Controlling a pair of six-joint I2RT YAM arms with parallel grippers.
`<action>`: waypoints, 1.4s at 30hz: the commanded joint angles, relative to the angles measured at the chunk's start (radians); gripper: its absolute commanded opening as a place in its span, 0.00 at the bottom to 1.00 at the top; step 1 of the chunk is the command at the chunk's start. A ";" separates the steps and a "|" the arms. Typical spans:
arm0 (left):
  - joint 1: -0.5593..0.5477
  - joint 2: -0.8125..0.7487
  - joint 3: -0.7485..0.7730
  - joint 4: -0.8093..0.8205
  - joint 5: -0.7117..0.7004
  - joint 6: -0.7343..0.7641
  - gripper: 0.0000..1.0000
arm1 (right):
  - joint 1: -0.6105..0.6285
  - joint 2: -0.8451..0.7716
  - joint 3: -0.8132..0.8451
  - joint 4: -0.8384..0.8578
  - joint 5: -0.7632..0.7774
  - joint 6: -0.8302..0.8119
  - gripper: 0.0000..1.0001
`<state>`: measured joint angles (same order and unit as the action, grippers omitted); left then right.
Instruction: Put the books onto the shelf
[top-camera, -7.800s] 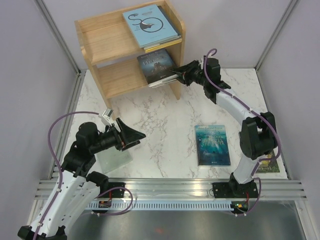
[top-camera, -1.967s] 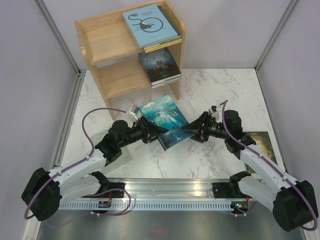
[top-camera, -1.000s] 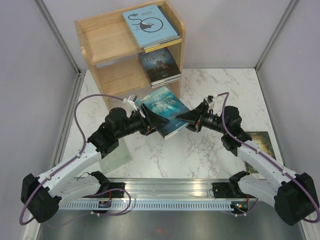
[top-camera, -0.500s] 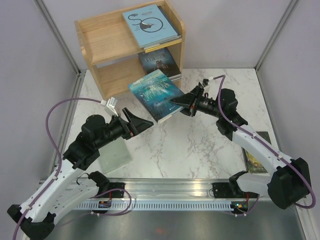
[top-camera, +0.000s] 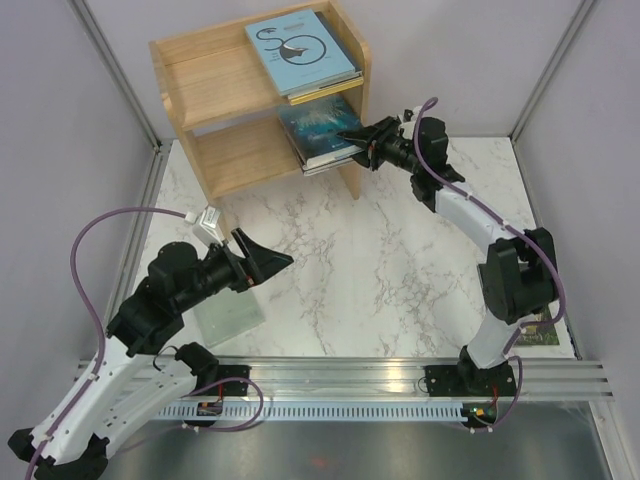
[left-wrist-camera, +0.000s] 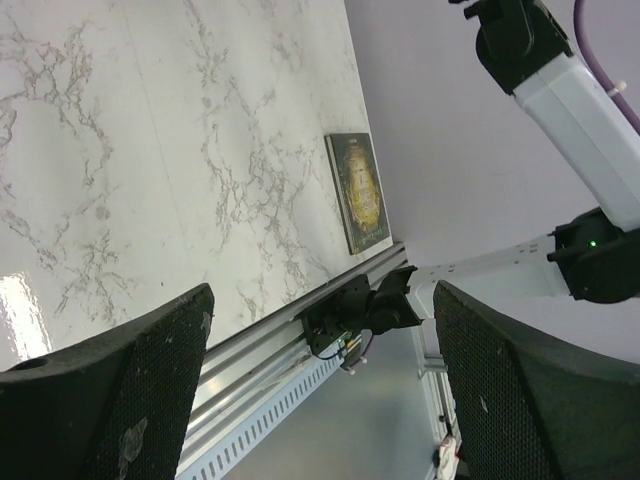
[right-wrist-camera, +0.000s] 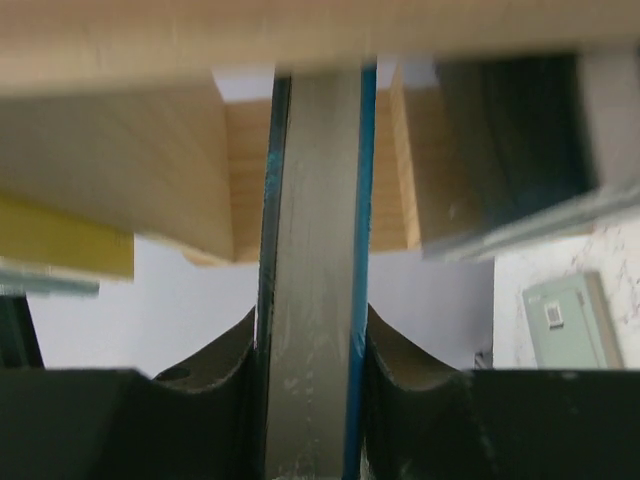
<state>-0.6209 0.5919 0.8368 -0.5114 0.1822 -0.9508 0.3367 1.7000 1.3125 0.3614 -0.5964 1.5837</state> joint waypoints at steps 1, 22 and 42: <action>0.006 -0.029 0.051 -0.044 -0.039 0.047 0.92 | -0.011 0.051 0.192 0.114 0.047 -0.013 0.00; 0.006 -0.037 0.111 -0.156 -0.096 0.081 0.94 | -0.031 0.185 0.228 0.027 0.073 -0.050 0.97; 0.019 0.144 0.263 -0.442 -0.268 0.159 0.98 | -0.088 -0.120 -0.037 -0.354 -0.031 -0.405 0.98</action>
<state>-0.6151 0.6811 1.0386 -0.8101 0.0128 -0.8536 0.2493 1.6691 1.3300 0.1017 -0.6014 1.3140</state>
